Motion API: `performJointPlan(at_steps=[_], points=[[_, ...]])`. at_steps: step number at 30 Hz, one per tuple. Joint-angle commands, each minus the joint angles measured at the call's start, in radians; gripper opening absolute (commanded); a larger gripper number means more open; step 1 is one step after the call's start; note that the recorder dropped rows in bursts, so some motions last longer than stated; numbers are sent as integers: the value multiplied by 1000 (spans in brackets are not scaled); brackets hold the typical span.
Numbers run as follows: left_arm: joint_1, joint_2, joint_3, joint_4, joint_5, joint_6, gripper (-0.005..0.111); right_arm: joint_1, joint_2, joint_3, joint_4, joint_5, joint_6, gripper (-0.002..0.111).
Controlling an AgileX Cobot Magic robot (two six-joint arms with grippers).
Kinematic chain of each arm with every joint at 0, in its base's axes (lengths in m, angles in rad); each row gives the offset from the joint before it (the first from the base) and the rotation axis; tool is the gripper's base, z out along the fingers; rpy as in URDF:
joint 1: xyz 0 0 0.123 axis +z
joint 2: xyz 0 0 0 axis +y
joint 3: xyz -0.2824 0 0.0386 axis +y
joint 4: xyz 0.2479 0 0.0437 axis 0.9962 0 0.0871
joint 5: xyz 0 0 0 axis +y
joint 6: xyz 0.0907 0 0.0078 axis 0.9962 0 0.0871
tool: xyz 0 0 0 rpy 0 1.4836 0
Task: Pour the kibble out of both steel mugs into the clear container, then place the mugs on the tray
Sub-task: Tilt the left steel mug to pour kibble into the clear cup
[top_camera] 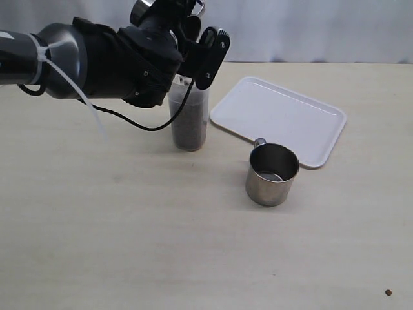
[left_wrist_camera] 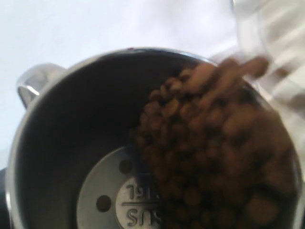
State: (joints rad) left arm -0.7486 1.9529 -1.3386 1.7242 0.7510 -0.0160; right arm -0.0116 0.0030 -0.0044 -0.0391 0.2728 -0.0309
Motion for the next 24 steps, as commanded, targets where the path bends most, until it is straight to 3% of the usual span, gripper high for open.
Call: performJointPlan(at_steps=[1,24], points=[[-5,-4,-12,20,6,72,0,2,-3,4,3,2,-7,5],[-9,-4,-23,20,-22,280,0,2,-3,4,3,2,-7,5]])
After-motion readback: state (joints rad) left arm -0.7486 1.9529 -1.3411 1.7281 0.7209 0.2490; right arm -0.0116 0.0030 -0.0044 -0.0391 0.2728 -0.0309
